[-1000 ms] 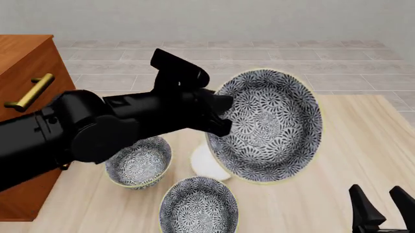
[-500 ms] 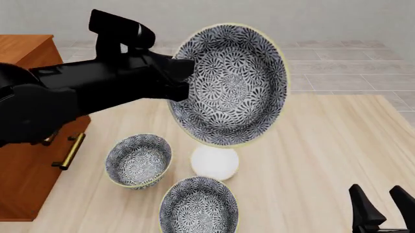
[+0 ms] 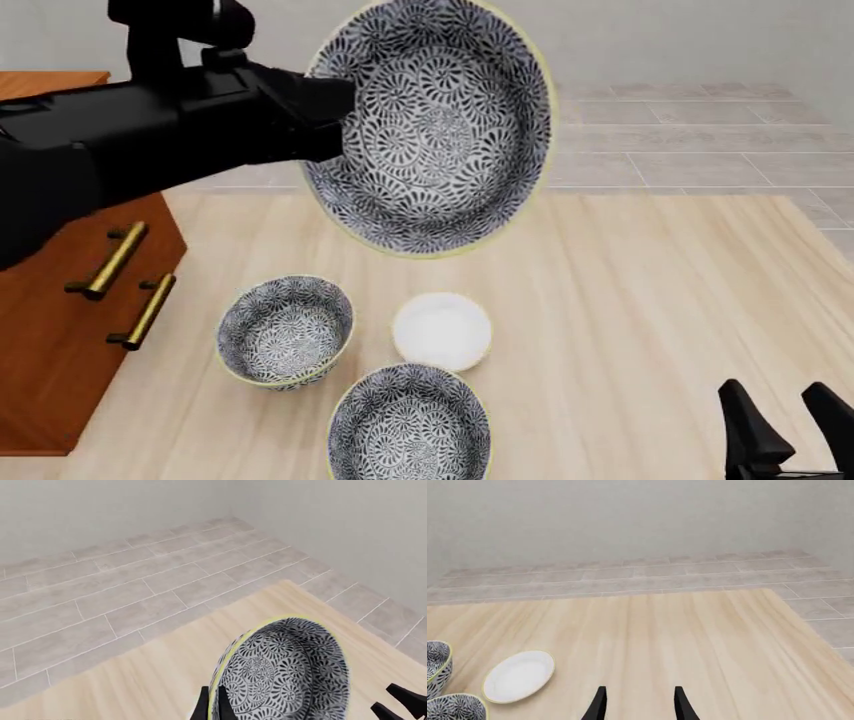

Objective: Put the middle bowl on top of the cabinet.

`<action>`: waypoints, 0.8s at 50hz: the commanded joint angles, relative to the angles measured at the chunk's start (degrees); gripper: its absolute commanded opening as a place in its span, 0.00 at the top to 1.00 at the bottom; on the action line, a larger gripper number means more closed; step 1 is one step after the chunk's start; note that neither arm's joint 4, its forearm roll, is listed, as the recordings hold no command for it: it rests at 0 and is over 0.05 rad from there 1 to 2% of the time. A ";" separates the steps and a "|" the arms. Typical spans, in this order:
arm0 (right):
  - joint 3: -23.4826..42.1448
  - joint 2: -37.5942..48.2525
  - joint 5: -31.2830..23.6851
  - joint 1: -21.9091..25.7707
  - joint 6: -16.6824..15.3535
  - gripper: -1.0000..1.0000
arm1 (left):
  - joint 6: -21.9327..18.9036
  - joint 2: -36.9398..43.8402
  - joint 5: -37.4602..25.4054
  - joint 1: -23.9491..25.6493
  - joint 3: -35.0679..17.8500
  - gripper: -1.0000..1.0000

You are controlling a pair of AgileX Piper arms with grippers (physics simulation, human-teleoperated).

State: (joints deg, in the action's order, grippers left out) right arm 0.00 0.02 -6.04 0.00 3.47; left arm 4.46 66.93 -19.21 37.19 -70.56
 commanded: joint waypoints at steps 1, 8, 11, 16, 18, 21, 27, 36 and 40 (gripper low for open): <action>0.00 0.00 0.03 0.14 -0.09 0.00 | 0.15 -1.32 -0.78 -2.27 -1.33 1.00; 0.00 0.00 0.12 0.28 -0.19 0.00 | 0.81 -1.29 -1.29 -4.10 -2.28 1.00; 0.00 0.00 0.11 0.36 -0.24 0.00 | 0.94 -1.16 -1.55 -5.28 -2.64 1.00; 0.00 0.00 0.18 0.53 -0.34 0.00 | 1.48 -1.28 -2.39 -6.08 -3.29 1.00; 0.00 0.00 0.28 0.72 -0.35 0.00 | 2.58 -1.34 -3.87 -6.42 -4.41 1.00; 0.00 0.00 0.43 0.79 -0.33 0.00 | 3.21 -1.15 -5.30 -7.61 -5.42 1.00; 0.00 0.00 0.69 0.90 -0.35 0.00 | 3.14 -1.41 -6.97 -9.49 -7.04 1.00; 0.00 0.00 0.75 0.78 -0.41 0.00 | 5.81 -0.73 -8.93 -11.82 -8.78 1.00; 0.00 0.00 0.83 0.75 -0.49 0.00 | 7.90 -0.44 -10.34 -11.94 -9.79 1.00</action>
State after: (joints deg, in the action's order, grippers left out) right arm 0.01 0.02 -5.41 0.72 3.09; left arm 9.58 66.30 -27.03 27.06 -77.89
